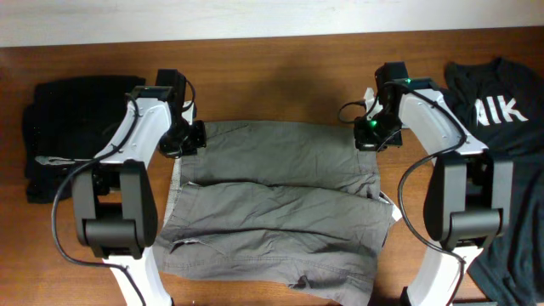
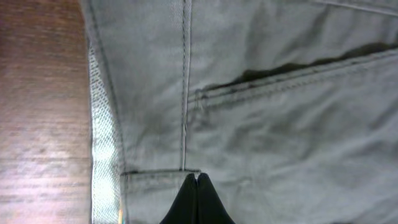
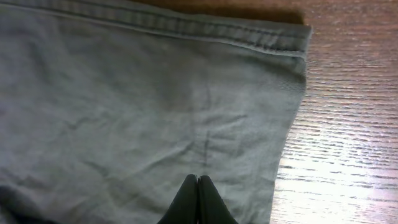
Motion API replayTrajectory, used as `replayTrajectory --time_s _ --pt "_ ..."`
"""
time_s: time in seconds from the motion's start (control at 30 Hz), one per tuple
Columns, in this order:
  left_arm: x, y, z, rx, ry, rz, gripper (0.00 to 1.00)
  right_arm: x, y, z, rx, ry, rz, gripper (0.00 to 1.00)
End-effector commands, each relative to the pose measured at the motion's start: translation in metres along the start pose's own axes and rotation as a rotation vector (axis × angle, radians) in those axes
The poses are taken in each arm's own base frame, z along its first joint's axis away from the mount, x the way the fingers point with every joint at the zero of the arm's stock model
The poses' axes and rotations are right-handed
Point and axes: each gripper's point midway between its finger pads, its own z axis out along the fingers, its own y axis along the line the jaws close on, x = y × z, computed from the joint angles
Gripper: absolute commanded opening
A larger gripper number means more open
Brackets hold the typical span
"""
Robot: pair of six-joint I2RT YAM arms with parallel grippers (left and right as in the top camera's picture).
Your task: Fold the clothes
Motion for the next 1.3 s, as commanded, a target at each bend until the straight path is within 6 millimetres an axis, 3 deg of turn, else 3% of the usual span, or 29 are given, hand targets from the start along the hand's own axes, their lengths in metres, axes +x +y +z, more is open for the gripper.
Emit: replayTrajectory --time_s 0.0,0.2,0.63,0.87,1.27 --pt "0.002 0.002 0.018 0.001 0.038 0.015 0.00 0.000 -0.003 0.013 0.025 0.024 -0.010 0.04" --pt "0.004 0.004 0.038 -0.005 0.073 0.011 0.00 -0.009 -0.007 0.025 0.036 0.007 -0.013 0.04" --pt "-0.013 0.001 0.041 0.006 0.003 0.018 0.00 -0.014 -0.028 0.069 0.111 0.036 0.015 0.04" --pt "-0.035 -0.002 0.045 0.022 -0.092 0.029 0.00 -0.039 -0.034 0.082 0.137 -0.053 0.004 0.04" --pt "-0.085 -0.013 0.049 0.061 -0.322 0.057 0.00 -0.089 -0.041 0.077 0.182 -0.259 -0.011 0.04"
